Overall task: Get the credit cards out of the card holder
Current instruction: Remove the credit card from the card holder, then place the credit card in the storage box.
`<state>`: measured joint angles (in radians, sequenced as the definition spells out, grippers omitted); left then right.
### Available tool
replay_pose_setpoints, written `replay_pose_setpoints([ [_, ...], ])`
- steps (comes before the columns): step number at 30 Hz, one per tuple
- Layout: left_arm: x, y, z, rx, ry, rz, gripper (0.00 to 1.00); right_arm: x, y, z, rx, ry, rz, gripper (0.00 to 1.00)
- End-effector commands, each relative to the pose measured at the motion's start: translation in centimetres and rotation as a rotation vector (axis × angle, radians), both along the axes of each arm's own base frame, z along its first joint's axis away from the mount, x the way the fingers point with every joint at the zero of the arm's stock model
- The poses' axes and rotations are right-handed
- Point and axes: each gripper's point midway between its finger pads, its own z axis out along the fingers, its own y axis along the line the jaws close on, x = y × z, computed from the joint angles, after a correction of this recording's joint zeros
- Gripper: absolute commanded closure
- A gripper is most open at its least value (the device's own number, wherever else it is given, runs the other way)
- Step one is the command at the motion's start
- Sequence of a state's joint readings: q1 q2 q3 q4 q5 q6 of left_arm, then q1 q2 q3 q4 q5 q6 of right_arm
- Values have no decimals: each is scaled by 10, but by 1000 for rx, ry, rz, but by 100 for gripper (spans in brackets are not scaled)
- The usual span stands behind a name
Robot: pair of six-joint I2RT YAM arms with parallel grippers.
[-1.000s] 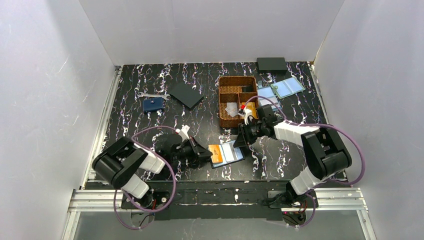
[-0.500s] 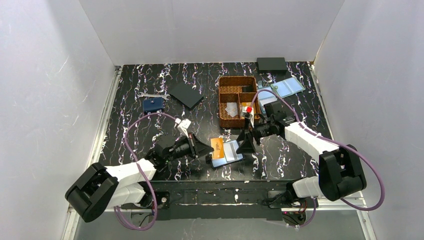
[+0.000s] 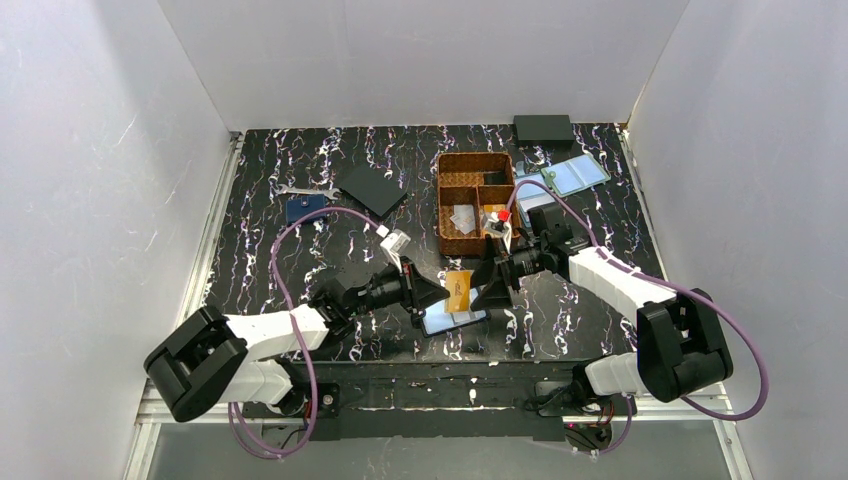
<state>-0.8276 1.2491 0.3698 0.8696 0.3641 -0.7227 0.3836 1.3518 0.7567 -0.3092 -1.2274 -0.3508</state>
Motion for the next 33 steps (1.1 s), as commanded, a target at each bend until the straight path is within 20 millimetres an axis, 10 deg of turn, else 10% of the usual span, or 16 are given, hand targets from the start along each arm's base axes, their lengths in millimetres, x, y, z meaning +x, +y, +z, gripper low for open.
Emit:
replay_pose_setpoints([
  [1,8,-12,26,-52,-83,1,100,-2,4,13,63,44,14,10],
  [13,5,-19,29,-86,-76,-11,100,-1,6,17,82,108,26,34],
  [21,9,-21,22,-84,-41,11,97,6,6,18,82,93,9,99],
  [30,29,32,-12,-25,79,234,6,60,-47,11,-122,-143,-197,99],
  [33,28,50,-30,5,126,221,2,92,-73,25,-167,-197,-323,99],
])
